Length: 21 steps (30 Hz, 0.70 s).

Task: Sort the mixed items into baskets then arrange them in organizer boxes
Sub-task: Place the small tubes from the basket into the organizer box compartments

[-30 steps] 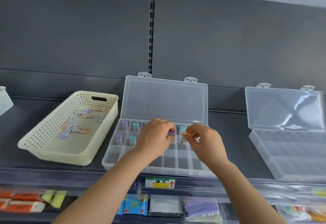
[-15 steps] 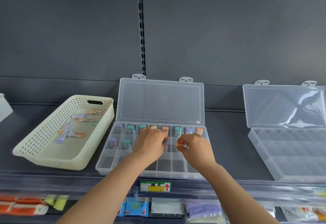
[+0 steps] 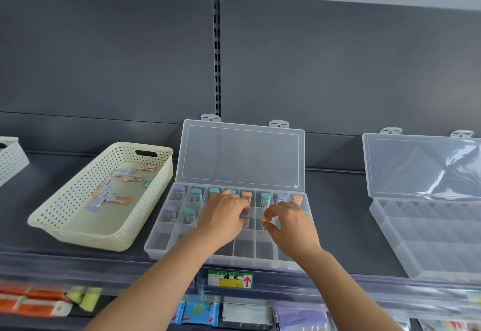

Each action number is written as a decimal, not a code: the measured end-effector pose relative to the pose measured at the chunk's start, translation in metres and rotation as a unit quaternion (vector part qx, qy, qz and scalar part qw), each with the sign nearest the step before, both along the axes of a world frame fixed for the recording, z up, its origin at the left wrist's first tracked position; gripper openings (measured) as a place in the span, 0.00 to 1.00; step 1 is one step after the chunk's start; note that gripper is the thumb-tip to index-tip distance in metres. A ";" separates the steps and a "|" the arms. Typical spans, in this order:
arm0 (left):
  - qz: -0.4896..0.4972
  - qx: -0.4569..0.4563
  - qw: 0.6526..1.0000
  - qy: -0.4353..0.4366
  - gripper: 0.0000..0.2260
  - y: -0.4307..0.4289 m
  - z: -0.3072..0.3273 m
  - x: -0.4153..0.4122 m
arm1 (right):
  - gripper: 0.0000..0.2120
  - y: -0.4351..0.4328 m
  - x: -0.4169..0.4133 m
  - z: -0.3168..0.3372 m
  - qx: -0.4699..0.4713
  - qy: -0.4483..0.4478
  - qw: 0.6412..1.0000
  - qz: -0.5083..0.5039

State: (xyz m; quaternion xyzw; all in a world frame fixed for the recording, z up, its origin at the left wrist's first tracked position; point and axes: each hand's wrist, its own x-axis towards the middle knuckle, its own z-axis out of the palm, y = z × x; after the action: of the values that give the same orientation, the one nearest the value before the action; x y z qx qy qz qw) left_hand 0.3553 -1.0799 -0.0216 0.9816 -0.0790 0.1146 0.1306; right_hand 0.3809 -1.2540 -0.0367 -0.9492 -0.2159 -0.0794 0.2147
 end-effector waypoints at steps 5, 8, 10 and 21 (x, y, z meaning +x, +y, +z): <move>0.010 -0.015 1.000 -0.011 0.12 0.010 0.006 -0.007 | 0.13 0.004 0.000 0.004 -0.009 -0.002 1.000 -0.005; 0.023 -0.009 0.999 -0.020 0.12 0.027 0.015 -0.014 | 0.15 0.015 0.000 0.013 -0.005 -0.011 1.000 0.011; 0.043 -0.012 0.999 -0.031 0.10 0.044 0.023 -0.020 | 0.15 0.029 0.000 0.020 0.001 -0.018 0.999 0.036; 0.210 0.082 0.974 0.031 0.09 0.178 0.047 -0.052 | 0.13 0.162 -0.002 0.052 -0.001 -0.044 0.981 0.191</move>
State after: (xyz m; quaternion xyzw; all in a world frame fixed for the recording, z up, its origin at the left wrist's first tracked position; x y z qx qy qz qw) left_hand 0.3034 -0.9016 0.0254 0.9867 0.1239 0.1024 0.0249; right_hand 0.3785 -1.0920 0.0158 -0.8863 -0.4025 -0.0783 0.2152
